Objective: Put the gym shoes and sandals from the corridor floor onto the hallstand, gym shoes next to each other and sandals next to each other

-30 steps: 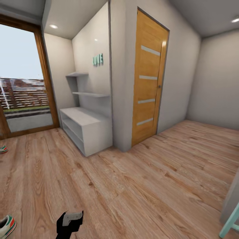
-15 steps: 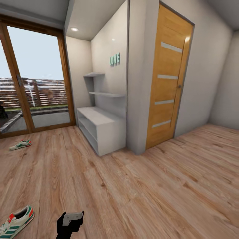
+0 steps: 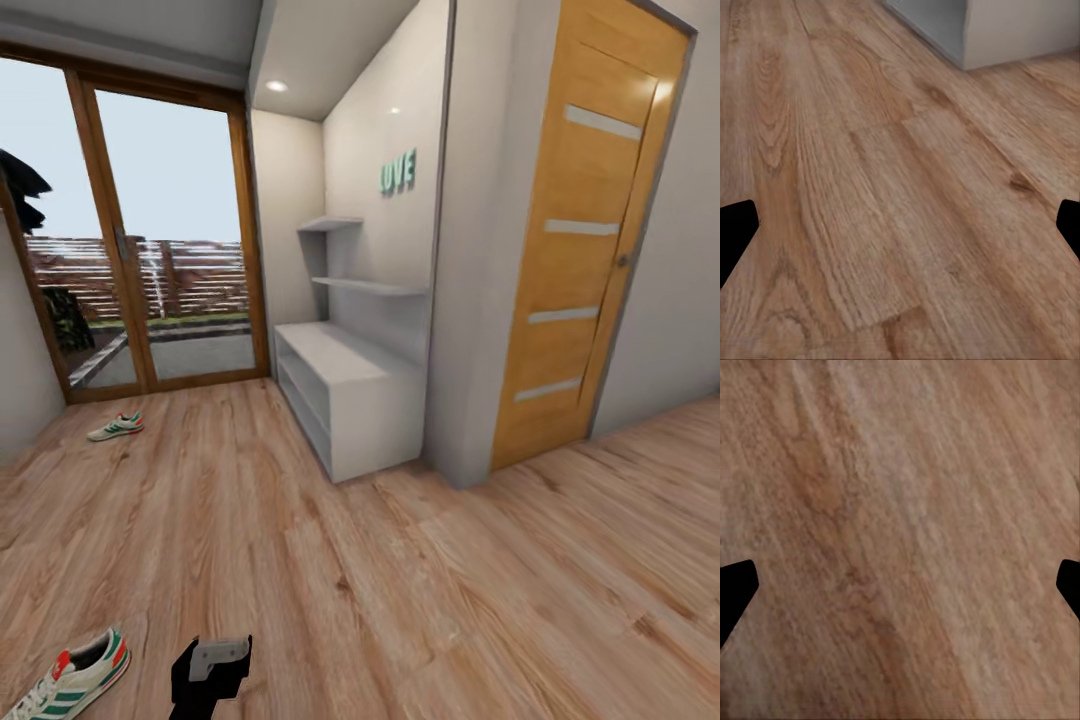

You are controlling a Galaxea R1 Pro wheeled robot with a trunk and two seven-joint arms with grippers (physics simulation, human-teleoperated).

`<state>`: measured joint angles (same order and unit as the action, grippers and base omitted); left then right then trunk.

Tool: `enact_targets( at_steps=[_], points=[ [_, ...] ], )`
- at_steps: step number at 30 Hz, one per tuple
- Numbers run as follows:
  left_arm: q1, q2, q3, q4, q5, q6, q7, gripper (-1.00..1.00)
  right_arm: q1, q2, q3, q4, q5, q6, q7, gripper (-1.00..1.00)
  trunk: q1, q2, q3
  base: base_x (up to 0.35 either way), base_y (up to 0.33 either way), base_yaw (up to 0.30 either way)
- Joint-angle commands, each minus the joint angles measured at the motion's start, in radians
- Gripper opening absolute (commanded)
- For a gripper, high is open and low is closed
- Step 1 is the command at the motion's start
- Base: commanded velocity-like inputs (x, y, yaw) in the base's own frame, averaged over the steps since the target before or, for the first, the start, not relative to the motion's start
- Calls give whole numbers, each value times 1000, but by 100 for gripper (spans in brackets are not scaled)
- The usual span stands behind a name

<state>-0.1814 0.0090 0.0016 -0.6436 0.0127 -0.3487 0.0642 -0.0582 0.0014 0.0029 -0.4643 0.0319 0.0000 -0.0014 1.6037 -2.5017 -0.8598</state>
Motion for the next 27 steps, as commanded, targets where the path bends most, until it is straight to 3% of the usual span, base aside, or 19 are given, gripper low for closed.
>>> enact_targets(
  at_steps=[1, 27],
  points=[
    [0, 0, -2, 1, 1, -3, 3, 100, 0, 0, 0, -1, 3, 0, 0, 100, 0, 0, -1, 346, 0, 165],
    [-1, 0, -2, 1, 1, -3, 3, 100, 0, -1, 0, -1, 3, 0, 0, 100, 0, 0, -1, 347, 0, 19]
  ],
)
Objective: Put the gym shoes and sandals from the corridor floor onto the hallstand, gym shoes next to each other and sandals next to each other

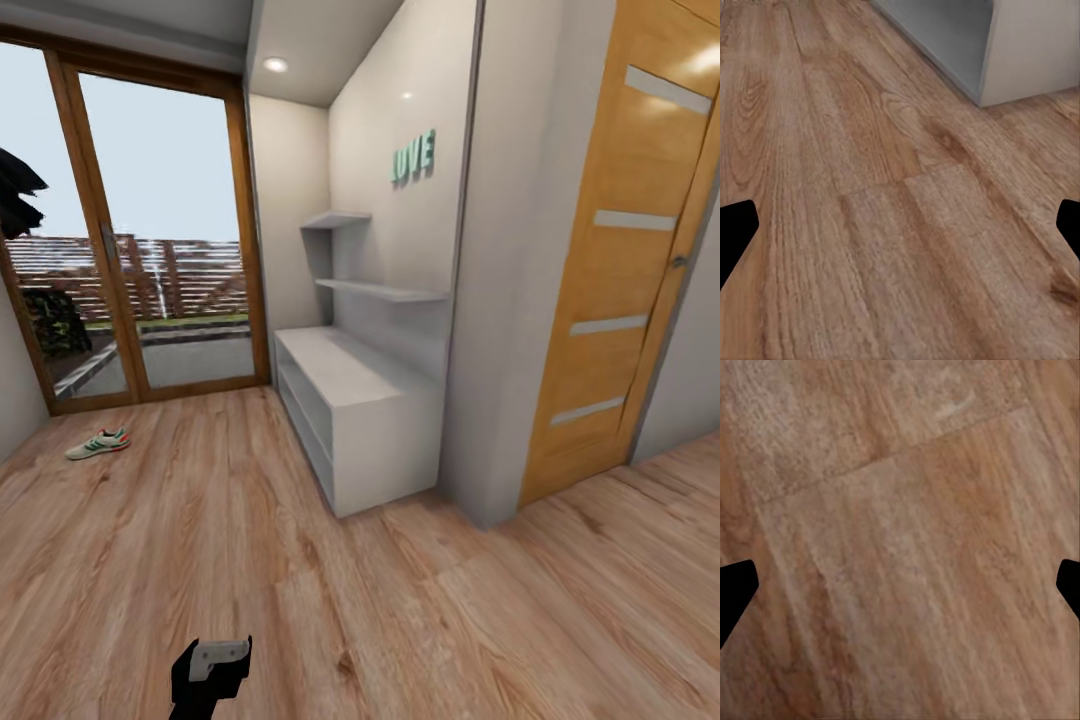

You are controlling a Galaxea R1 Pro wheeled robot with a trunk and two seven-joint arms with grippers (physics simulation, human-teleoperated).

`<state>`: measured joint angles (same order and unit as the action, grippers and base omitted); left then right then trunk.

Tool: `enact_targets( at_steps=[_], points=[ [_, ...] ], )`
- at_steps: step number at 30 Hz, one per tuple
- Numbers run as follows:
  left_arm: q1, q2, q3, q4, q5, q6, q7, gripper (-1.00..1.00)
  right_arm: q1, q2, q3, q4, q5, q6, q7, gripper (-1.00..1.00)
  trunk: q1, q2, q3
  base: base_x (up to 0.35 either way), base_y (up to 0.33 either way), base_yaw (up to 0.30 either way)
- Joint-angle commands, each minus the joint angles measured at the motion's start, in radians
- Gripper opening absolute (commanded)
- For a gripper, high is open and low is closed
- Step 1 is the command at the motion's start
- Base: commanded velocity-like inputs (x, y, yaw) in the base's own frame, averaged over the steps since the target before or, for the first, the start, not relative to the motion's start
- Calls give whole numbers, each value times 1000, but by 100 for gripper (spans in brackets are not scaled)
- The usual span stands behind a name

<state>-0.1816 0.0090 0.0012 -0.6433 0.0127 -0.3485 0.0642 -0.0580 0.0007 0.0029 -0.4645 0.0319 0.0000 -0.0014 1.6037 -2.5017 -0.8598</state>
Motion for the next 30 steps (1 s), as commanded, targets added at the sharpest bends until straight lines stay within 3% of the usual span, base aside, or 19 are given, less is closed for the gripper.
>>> enact_targets(
  at_steps=[1, 15, 23, 30],
  points=[
    [0, 0, -1, 1, 1, -3, 3, 100, 0, 0, 0, 0, 3, 0, 0, 100, 0, 0, -1, 348, 0, 29],
    [0, 0, -2, 1, 1, -4, 3, 100, 0, 0, 0, 0, 3, 0, 0, 100, 0, 0, -1, 348, 0, 211],
    [-1, 0, -3, 1, 1, -4, 3, 100, 0, 0, -1, 0, 3, 0, 0, 100, 0, 0, -1, 339, 0, 26],
    [-1, 0, -3, 1, 1, -4, 3, 100, 0, 1, -1, 0, 3, 0, 0, 100, 0, 0, -1, 127, 0, 23]
  ],
)
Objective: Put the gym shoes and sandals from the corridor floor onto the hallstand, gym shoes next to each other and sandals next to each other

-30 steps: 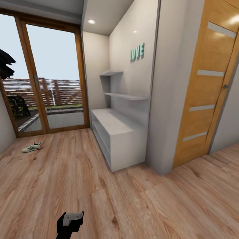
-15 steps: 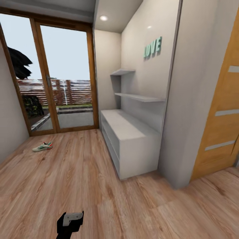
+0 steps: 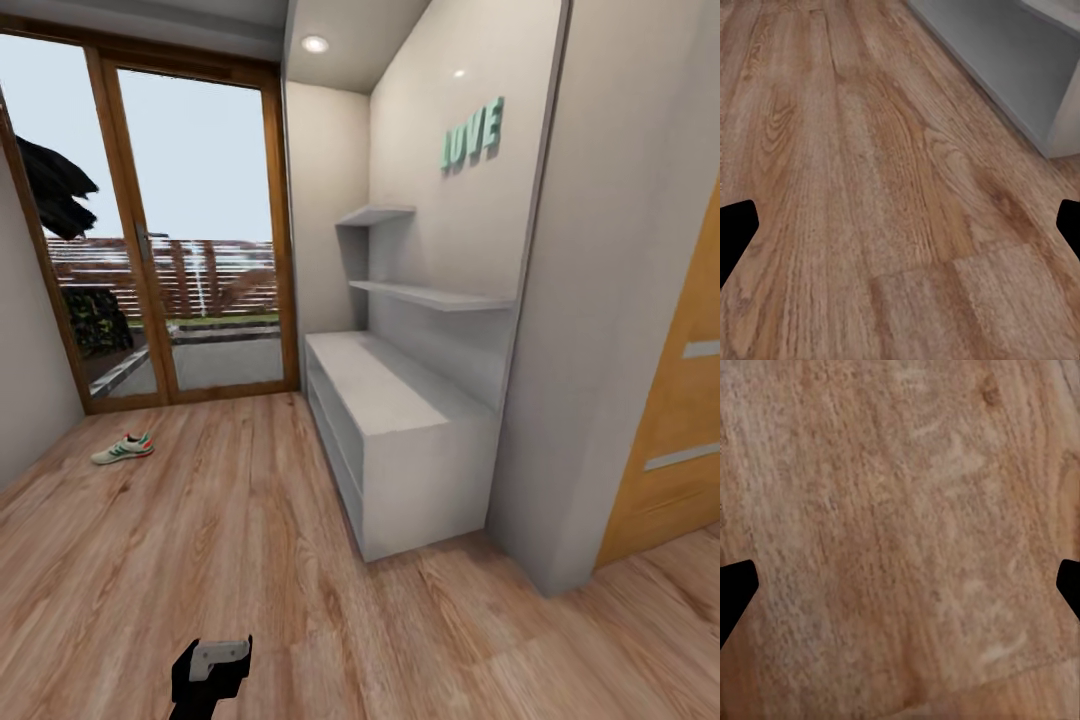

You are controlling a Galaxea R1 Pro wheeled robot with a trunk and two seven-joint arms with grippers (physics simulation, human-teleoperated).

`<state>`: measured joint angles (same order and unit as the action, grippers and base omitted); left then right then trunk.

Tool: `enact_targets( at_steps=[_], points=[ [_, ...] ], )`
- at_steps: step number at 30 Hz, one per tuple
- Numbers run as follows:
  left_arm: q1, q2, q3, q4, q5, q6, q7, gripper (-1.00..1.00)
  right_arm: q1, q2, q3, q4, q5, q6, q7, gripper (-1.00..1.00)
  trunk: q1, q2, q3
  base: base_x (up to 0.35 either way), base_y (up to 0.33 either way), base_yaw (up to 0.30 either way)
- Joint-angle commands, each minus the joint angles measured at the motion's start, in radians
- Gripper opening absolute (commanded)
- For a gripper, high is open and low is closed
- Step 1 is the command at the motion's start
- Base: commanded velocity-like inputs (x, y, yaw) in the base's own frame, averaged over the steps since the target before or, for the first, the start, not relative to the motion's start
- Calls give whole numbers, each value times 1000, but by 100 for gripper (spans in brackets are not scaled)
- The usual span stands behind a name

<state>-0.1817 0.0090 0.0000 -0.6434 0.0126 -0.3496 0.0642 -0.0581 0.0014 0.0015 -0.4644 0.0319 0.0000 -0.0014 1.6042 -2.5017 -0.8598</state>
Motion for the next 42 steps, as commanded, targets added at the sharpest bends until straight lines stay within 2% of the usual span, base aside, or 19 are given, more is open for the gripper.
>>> enact_targets(
  at_steps=[1, 28, 36, 42],
  points=[
    [-1, 0, -2, 1, 1, -3, 3, 100, 0, 0, 0, 0, 3, 0, 0, 100, 0, 0, -1, 47, 0, 116],
    [0, 0, -2, 1, 1, -3, 3, 100, 0, 0, 0, 0, 3, 0, 0, 100, 0, 0, -1, 6, 0, 275],
    [0, 0, -2, 1, 1, -3, 3, 100, 0, 0, 0, 0, 3, 0, 0, 100, 0, 0, -1, 251, 0, 277],
    [-1, 0, -2, 1, 1, -3, 3, 100, 0, 0, 1, -1, 3, 0, 0, 100, 0, 0, -1, 338, 0, 86]
  ],
)
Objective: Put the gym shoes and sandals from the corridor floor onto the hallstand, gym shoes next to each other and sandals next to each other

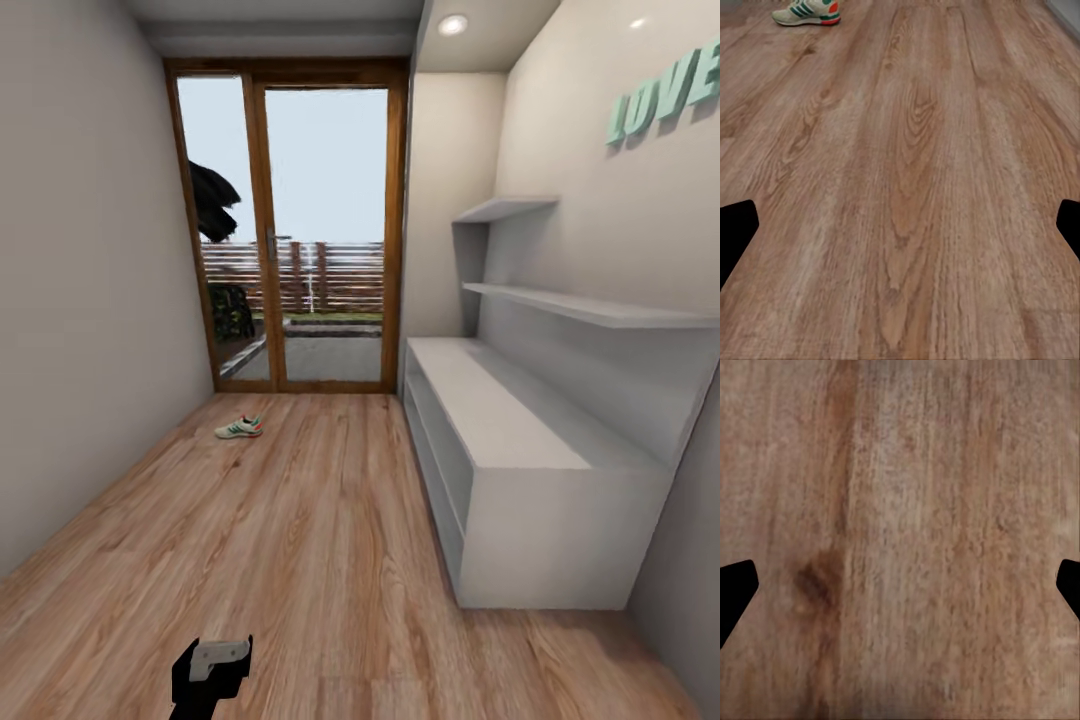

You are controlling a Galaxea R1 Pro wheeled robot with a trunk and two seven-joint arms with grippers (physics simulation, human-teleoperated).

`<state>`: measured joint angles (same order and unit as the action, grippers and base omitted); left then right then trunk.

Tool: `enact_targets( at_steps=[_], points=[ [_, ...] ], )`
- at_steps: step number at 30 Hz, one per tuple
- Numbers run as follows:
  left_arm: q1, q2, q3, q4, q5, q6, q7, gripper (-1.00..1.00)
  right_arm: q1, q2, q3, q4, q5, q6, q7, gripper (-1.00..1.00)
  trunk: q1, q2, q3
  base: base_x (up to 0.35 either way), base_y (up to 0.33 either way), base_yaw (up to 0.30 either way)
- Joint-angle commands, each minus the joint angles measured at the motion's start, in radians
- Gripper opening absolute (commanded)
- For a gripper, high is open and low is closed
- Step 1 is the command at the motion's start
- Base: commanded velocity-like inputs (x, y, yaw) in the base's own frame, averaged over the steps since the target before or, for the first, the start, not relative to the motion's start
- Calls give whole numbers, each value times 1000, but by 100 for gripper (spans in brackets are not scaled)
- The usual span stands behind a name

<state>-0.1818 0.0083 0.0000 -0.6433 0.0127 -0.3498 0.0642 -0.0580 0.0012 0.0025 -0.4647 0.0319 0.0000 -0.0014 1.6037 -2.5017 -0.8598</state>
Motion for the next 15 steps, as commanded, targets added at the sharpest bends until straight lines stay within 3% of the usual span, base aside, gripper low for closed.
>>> enact_targets(
  at_steps=[1, 15],
  points=[
    [0, 0, -1, 1, 1, -3, 3, 100, 0, 0, 0, 0, 3, 0, 0, 100, 0, 0, -1, 344, 0, 29],
    [0, -1, -1, 1, 1, -3, 3, 100, 0, 0, 1, 0, 3, 0, 0, 100, 0, 0, -1, 342, 0, 5]
  ],
)
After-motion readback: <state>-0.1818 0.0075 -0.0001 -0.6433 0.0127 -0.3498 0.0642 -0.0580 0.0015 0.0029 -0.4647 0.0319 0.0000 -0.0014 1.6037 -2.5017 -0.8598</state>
